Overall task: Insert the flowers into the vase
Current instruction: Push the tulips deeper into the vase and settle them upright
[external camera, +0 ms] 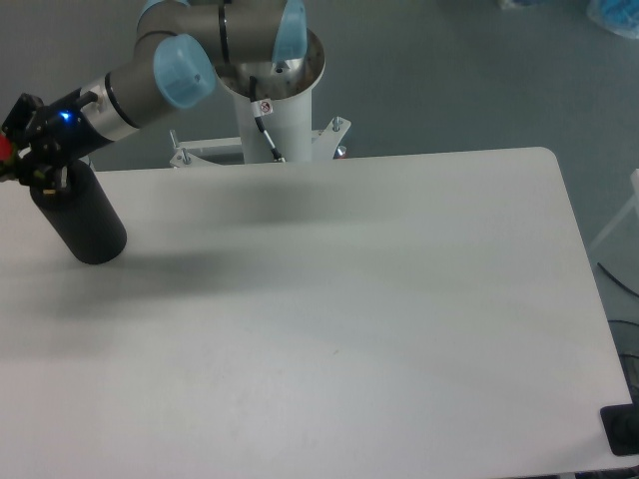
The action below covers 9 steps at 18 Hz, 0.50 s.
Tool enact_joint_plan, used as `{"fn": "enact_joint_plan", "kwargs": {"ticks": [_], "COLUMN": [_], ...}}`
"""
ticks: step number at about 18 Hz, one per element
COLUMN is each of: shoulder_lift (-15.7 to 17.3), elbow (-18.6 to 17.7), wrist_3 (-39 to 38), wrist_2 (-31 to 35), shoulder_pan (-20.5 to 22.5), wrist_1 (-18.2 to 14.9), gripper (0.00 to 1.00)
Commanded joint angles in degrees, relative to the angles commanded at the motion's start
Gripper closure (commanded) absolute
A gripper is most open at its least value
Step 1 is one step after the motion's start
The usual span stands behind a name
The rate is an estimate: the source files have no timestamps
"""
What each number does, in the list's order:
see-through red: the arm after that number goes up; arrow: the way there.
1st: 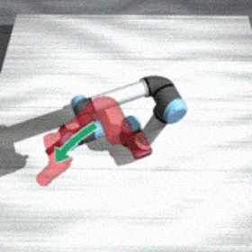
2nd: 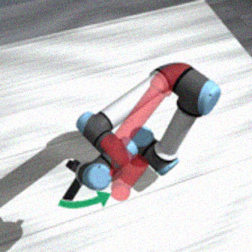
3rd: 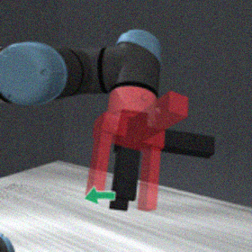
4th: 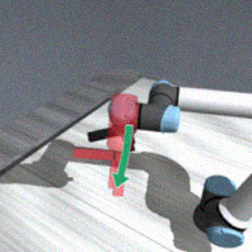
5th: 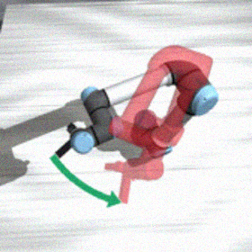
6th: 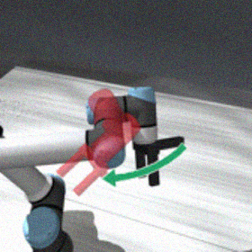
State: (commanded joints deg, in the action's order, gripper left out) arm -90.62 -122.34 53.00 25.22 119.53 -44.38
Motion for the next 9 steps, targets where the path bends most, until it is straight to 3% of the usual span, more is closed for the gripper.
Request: {"fn": "enact_joint_plan", "kwargs": {"ticks": [9], "shoulder_lift": [0.3], "elbow": [-0.9], "wrist_3": [0.1], "wrist_2": [0.0], "shoulder_pan": [0.0], "wrist_1": [0.1], "gripper": [0.61]}}
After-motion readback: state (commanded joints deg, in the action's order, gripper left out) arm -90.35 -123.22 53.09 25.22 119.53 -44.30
